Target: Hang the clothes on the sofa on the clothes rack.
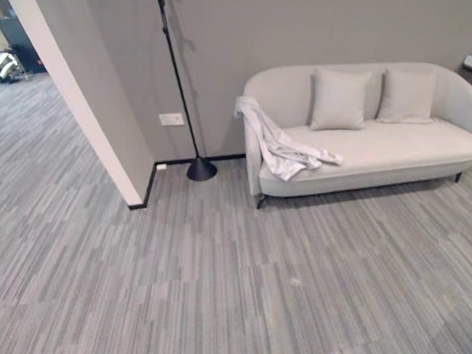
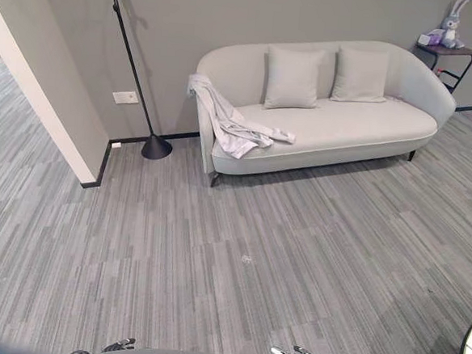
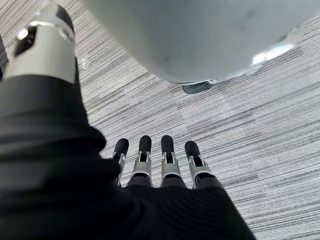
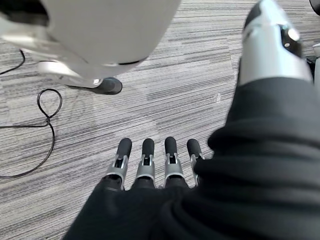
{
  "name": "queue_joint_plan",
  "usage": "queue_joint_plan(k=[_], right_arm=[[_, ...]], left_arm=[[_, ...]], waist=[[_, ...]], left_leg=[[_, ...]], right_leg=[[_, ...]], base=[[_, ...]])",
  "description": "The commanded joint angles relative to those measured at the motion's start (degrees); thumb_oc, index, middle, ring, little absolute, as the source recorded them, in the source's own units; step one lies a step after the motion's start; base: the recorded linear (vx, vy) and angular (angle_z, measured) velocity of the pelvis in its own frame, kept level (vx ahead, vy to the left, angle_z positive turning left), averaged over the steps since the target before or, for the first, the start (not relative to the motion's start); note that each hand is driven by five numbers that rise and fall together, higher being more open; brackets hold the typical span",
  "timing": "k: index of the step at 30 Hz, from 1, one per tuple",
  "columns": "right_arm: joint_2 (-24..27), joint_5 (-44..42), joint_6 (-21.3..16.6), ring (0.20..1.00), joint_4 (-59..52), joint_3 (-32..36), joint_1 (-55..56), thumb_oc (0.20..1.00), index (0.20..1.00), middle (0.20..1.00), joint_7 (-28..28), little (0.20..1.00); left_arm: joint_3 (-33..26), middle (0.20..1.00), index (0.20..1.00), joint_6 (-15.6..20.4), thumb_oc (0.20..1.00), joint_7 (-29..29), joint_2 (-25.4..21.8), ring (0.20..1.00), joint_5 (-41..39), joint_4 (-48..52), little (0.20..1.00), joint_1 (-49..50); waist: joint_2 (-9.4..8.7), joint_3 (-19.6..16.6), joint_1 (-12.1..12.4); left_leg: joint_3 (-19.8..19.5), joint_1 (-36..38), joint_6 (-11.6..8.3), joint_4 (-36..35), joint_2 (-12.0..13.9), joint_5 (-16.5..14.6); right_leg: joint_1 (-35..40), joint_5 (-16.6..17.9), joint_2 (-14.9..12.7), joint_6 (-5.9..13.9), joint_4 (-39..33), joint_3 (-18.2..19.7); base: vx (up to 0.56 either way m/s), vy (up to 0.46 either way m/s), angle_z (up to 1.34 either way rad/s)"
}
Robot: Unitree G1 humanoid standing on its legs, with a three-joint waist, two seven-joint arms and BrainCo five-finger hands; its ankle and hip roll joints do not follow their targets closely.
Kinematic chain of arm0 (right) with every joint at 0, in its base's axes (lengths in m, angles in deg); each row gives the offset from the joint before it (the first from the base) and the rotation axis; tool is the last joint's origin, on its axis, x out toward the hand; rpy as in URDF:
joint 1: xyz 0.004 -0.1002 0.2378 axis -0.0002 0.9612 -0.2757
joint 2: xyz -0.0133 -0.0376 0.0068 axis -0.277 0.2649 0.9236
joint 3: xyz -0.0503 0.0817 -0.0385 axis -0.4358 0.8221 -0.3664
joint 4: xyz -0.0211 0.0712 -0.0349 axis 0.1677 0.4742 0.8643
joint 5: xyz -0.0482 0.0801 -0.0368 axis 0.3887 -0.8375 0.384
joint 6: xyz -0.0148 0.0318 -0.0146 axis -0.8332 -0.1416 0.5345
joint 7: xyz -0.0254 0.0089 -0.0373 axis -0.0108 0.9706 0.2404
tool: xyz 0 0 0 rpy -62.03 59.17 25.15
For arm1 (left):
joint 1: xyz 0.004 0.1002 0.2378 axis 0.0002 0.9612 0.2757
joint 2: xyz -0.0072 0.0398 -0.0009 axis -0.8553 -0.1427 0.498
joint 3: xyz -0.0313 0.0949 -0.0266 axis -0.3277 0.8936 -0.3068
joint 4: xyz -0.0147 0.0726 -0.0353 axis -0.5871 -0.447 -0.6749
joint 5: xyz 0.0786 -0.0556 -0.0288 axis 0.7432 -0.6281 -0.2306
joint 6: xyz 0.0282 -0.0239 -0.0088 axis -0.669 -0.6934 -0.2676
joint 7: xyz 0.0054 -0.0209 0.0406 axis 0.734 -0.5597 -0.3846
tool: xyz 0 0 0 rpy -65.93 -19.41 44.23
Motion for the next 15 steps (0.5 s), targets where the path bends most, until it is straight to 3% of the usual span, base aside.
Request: queue_joint_plan(k=[1,15], right_arm=[[0.14,0.28,-1.14,1.000,-0.71,-2.66,-2.60,1.000,1.000,1.000,0.56,1.000],[0.54,1.20,-0.64,1.000,-0.90,-3.22,-3.15,1.000,1.000,1.000,0.75,1.000]], left_arm=[[-1.54,1.000,1.000,1.98,1.000,-0.88,-0.95,1.000,-0.41,-0.61,1.000,-3.42],[-2.10,1.000,1.000,2.94,1.000,-2.06,-1.68,1.000,-2.88,2.38,1.000,-4.86]], waist=[[-2.60,-0.09,-0.37],[-3.10,0.63,0.60]], left_leg=[[-2.57,3.23,-4.26,-1.17,3.33,-2.12],[-2.99,1.84,-2.99,-1.17,1.92,-2.64]], right_leg=[[2.67,5.71,-5.79,7.03,-7.03,1.52],[0.98,6.64,-7.04,8.06,-7.03,2.23]], base=[[0.00,0.000,0.00],[0.01,0.038,-0.01]])
